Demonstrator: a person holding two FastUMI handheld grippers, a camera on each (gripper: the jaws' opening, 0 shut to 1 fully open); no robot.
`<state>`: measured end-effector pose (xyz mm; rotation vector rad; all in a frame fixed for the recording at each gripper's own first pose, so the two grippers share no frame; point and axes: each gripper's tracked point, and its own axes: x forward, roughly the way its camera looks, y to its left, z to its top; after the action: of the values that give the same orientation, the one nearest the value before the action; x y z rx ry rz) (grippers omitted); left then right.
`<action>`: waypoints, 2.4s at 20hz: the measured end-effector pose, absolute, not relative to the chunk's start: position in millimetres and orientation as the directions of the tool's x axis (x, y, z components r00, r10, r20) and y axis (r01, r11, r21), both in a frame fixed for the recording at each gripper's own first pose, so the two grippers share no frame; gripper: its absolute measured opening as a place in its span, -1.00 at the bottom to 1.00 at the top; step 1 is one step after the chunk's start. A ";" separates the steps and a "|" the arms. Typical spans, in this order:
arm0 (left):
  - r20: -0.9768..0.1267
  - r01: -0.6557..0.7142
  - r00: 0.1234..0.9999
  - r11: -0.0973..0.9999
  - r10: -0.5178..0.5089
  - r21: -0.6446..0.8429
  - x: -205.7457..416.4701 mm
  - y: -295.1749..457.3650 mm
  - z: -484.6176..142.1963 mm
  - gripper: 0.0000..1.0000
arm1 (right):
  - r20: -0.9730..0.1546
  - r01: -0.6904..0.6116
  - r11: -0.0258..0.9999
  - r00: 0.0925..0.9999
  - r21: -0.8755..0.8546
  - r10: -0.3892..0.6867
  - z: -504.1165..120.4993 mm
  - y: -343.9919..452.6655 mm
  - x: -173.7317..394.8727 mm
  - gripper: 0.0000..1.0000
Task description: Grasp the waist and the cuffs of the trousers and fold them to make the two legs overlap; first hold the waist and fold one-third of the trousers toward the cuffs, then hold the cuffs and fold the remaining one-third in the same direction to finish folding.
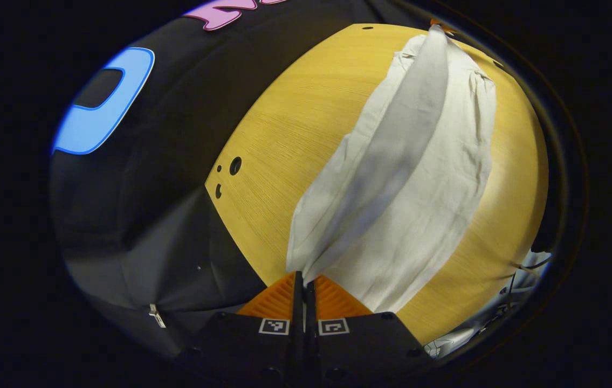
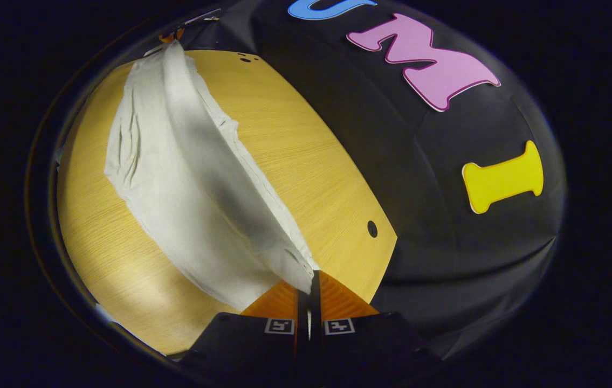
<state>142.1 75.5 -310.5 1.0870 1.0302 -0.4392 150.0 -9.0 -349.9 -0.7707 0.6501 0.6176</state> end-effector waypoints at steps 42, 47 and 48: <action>-0.785 0.759 0.609 0.367 -0.112 0.537 146.0 18.3 -297.8 0.95 | -0.659 -0.446 0.894 0.659 0.045 0.362 -322.5 47.3 140.7 0.31; -0.682 0.501 0.713 0.798 -0.162 0.334 137.2 24.6 -288.7 0.94 | -0.622 -0.214 0.939 0.705 0.271 0.340 -303.2 40.3 113.0 0.36; -0.663 0.428 0.731 0.865 -0.160 0.263 134.4 26.9 -287.3 0.94 | -0.624 -0.161 0.937 0.709 0.312 0.329 -305.6 36.3 106.8 0.36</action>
<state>134.4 26.9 -287.3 0.4196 0.6783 -0.3342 106.8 36.3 -305.6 0.2426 0.7358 0.2748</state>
